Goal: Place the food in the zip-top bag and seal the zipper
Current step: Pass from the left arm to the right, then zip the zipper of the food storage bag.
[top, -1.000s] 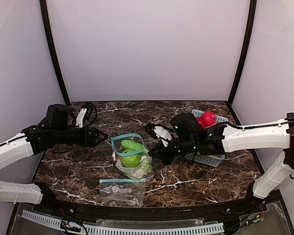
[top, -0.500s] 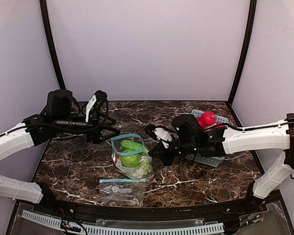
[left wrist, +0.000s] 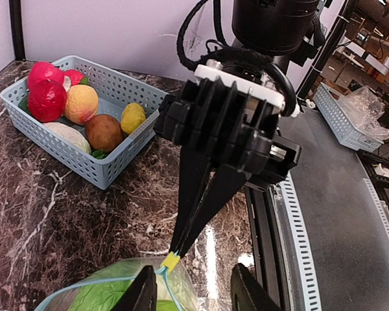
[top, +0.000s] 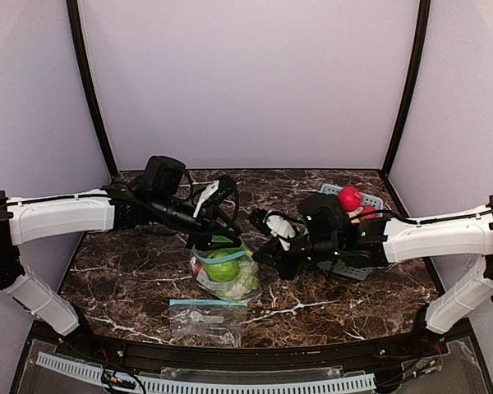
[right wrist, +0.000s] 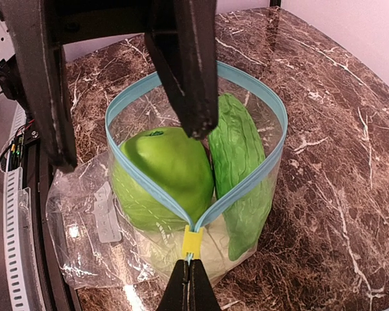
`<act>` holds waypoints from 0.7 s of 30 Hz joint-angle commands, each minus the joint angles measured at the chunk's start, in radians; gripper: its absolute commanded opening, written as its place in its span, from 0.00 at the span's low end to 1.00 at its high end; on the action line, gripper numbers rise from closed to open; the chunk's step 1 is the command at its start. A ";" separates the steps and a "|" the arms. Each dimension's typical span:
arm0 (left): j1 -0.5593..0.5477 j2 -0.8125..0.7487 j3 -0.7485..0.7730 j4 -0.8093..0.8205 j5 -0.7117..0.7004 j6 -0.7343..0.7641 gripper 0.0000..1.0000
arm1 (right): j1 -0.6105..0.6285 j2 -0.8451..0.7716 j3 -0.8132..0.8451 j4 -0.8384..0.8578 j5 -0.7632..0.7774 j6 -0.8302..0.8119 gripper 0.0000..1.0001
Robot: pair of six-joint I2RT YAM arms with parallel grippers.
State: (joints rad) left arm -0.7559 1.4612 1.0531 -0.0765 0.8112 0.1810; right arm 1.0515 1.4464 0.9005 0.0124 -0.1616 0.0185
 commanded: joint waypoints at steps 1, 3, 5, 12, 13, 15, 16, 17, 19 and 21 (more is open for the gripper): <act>-0.008 0.040 0.053 0.033 0.083 0.009 0.37 | 0.004 -0.030 -0.014 0.078 -0.017 -0.012 0.00; -0.008 0.067 0.063 0.035 0.099 0.005 0.36 | 0.004 -0.030 -0.019 0.086 -0.019 -0.012 0.00; -0.008 0.098 0.072 0.036 0.117 -0.002 0.36 | 0.003 -0.031 -0.021 0.092 -0.021 -0.012 0.00; -0.014 0.147 0.088 -0.030 0.136 0.026 0.33 | -0.001 -0.048 -0.036 0.114 -0.008 -0.005 0.00; -0.013 0.152 0.086 -0.035 0.136 0.030 0.32 | -0.002 -0.051 -0.039 0.116 -0.011 -0.005 0.00; -0.013 0.163 0.086 -0.050 0.139 0.037 0.32 | -0.004 -0.055 -0.042 0.116 -0.013 -0.002 0.00; -0.014 0.165 0.087 -0.054 0.142 0.038 0.32 | -0.005 -0.056 -0.044 0.116 -0.014 -0.001 0.00; -0.015 0.171 0.089 -0.056 0.142 0.041 0.32 | -0.005 -0.058 -0.045 0.116 -0.015 0.001 0.00; -0.017 0.177 0.092 -0.066 0.132 0.051 0.31 | -0.006 -0.060 -0.047 0.116 -0.018 0.001 0.00; -0.020 0.180 0.097 -0.077 0.118 0.062 0.31 | -0.006 -0.060 -0.048 0.116 -0.021 0.004 0.00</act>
State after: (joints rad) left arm -0.7666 1.6360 1.1252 -0.0975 0.9249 0.2054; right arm 1.0512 1.4139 0.8623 0.0601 -0.1665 0.0162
